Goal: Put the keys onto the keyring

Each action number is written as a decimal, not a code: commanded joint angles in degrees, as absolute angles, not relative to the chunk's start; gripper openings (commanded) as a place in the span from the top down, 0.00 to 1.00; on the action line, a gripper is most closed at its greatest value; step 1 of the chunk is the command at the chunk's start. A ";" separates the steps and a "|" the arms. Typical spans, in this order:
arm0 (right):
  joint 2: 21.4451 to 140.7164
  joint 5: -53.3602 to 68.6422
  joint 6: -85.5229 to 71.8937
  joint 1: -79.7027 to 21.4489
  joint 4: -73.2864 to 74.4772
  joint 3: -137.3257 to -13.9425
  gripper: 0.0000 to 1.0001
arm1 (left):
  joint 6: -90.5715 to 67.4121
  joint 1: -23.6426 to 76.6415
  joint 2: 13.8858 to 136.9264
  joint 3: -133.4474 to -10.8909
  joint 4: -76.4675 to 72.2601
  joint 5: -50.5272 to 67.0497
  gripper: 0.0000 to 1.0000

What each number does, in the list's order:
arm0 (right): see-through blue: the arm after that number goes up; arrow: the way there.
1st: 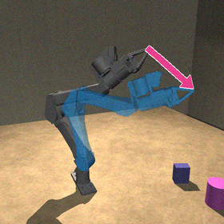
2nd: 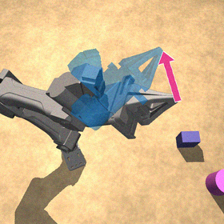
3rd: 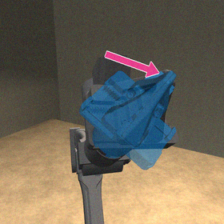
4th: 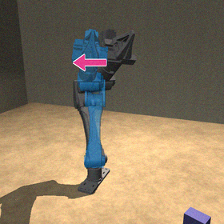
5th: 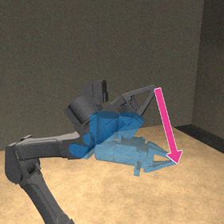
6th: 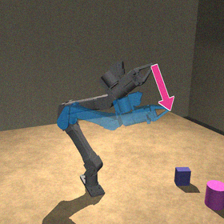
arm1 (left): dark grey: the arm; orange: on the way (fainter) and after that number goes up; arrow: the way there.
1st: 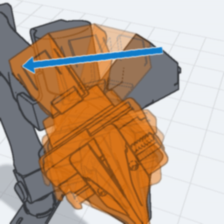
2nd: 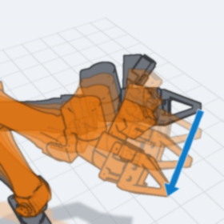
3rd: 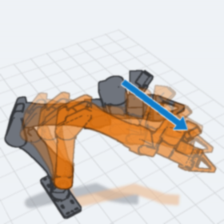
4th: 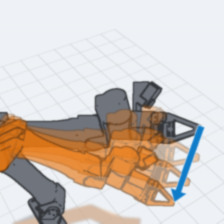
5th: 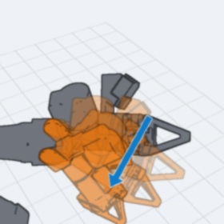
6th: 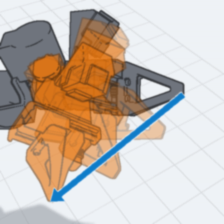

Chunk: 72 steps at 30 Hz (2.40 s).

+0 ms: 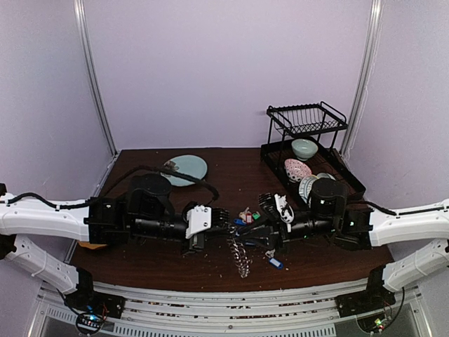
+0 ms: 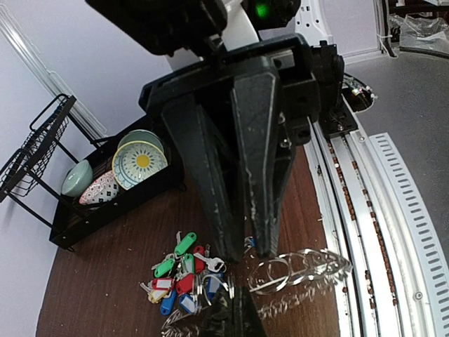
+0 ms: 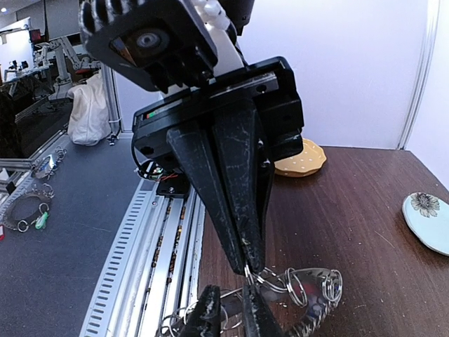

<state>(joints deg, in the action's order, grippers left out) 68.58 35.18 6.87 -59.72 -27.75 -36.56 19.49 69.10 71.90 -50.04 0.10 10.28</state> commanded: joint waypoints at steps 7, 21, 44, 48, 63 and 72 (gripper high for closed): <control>71.85 31.56 6.63 -59.94 -29.81 -38.62 0.84 | 19.69 68.82 71.95 -51.15 -5.52 10.73 1.00; 72.87 30.46 6.12 -59.98 -31.96 -39.64 0.82 | 19.34 68.82 72.31 -51.22 -6.09 11.67 1.00; 67.17 33.81 7.24 -59.95 -35.61 -37.36 1.00 | 19.65 67.81 66.09 -43.86 -12.86 12.35 0.75; 67.99 34.71 5.57 -59.95 -39.76 -36.66 1.00 | 19.85 68.38 67.75 -45.85 -13.94 12.65 0.83; 69.08 36.12 0.03 -60.11 -49.62 -35.34 1.00 | 18.43 70.66 69.43 -44.41 -25.39 11.82 0.90; 68.46 35.13 0.35 -60.29 -47.42 -35.40 1.00 | 18.07 71.44 69.24 -44.64 -26.38 12.04 1.00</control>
